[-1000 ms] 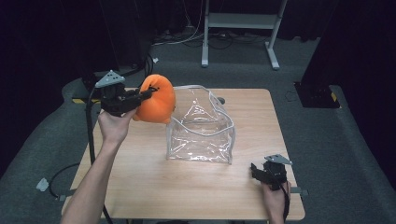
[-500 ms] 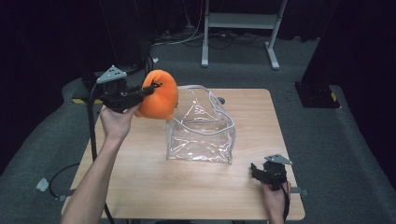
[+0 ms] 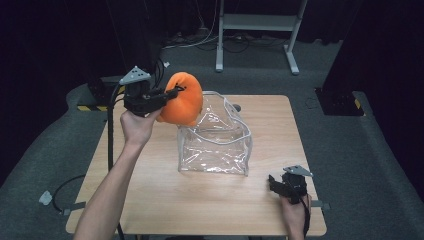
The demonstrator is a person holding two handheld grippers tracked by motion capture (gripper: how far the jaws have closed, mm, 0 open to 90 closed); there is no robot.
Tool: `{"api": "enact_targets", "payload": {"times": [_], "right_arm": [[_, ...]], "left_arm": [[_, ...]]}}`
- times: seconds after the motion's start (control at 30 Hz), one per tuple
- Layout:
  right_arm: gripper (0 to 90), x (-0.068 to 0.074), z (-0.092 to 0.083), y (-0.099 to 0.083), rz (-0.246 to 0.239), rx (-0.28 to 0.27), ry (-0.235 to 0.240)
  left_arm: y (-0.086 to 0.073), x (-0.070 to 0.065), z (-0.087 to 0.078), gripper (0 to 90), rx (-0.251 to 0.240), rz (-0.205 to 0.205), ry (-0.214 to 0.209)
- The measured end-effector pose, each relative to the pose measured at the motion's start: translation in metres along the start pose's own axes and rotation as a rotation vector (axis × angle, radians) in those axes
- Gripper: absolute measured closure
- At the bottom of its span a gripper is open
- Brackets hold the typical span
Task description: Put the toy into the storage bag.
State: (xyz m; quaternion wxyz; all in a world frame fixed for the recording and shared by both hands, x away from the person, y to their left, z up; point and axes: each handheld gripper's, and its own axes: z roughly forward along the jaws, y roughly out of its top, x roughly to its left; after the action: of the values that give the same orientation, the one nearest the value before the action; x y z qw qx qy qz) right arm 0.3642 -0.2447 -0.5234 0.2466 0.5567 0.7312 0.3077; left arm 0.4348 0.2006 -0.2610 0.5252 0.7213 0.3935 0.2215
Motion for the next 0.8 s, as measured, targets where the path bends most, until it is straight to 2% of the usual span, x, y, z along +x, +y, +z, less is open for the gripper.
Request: {"api": "enact_targets", "payload": {"times": [0.33, 0.57, 0.8], "right_arm": [[26.1, 0.000, 0.000, 0.000, 0.000, 0.000, 0.000], [26.1, 0.000, 0.000, 0.000, -0.001, -0.001, 0.002], [26.1, 0.000, 0.000, 0.000, 0.000, 0.000, 0.001]], "left_arm": [[-0.004, -0.010, 0.020, 75.1, 0.004, -0.012, -0.028], [-0.006, -0.019, 0.035, 74.6, 0.021, 0.011, -0.042], [-0.011, -0.025, 0.049, 74.2, 0.040, 0.016, -0.052]]}}
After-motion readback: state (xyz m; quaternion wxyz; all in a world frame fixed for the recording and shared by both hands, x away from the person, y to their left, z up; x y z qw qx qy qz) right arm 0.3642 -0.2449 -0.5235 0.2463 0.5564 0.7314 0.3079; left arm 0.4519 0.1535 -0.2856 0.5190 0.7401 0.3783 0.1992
